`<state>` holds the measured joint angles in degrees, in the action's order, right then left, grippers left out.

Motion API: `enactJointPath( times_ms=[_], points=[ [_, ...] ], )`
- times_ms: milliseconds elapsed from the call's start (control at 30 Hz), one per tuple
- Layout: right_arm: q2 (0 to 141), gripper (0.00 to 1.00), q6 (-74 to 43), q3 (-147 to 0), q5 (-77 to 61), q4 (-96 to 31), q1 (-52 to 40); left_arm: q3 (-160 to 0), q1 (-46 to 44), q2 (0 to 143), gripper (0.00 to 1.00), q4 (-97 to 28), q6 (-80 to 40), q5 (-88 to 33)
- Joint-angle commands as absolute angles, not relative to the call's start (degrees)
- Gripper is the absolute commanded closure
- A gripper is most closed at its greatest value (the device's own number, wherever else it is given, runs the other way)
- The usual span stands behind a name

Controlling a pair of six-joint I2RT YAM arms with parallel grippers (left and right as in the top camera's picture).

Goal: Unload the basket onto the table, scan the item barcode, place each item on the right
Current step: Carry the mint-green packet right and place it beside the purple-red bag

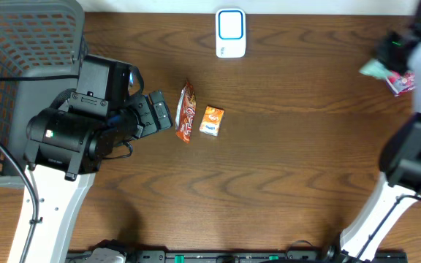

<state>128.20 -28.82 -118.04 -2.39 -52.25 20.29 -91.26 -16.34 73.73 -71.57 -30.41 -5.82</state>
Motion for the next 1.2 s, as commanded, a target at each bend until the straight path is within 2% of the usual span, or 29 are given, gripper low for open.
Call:
enactJointPath(
  times_ms=[0,300,633,700,800,900,967,1033,1100,1167],
  points=[
    [126.0,0.99,-31.5,-119.1,-1.8,-54.9,25.3,-91.6,-16.3,73.4,0.02,-71.6,-30.5,-5.5],
    [126.4,0.99,-31.6,-115.7,-0.7,-55.3,34.5,-91.6,-16.3,73.4,0.02,-71.6,-30.5,-5.5],
    [126.4,0.99,-34.8,-103.9,-0.3,-41.2,34.3,-91.6,-16.3,73.4,0.02,-71.6,-30.5,-5.5],
    [126.4,0.95,-35.3,-101.7,-0.6,-38.5,34.0,-91.6,-16.3,73.4,0.02,-71.6,-30.5,-5.5],
    [126.5,0.94,-36.4,-99.7,-0.9,-36.0,33.3,-91.6,-16.3,73.4,0.02,-71.6,-30.5,-5.5],
    [126.5,0.9,-36.4,-98.1,-5.5,-32.2,32.1,-91.6,-16.3,73.4,0.02,-71.6,-30.5,-5.5],
    [126.5,0.91,-37.7,-98.0,-8.5,-31.6,31.2,-91.6,-16.3,73.4,0.02,-71.6,-30.5,-5.5],
    [126.4,0.87,-40.3,-98.1,-8.6,-31.6,30.1,-91.6,-16.3,73.4,0.02,-71.6,-30.5,-5.5],
    [126.3,0.75,-40.4,-98.8,-9.3,-31.7,29.5,-91.6,-16.3,73.4,0.02,-71.6,-30.5,-5.5],
    [125.9,0.71,-40.4,-99.8,-9.4,-32.7,29.3,-91.6,-16.3,73.4,0.02,-71.6,-30.5,-5.5]
  ],
)
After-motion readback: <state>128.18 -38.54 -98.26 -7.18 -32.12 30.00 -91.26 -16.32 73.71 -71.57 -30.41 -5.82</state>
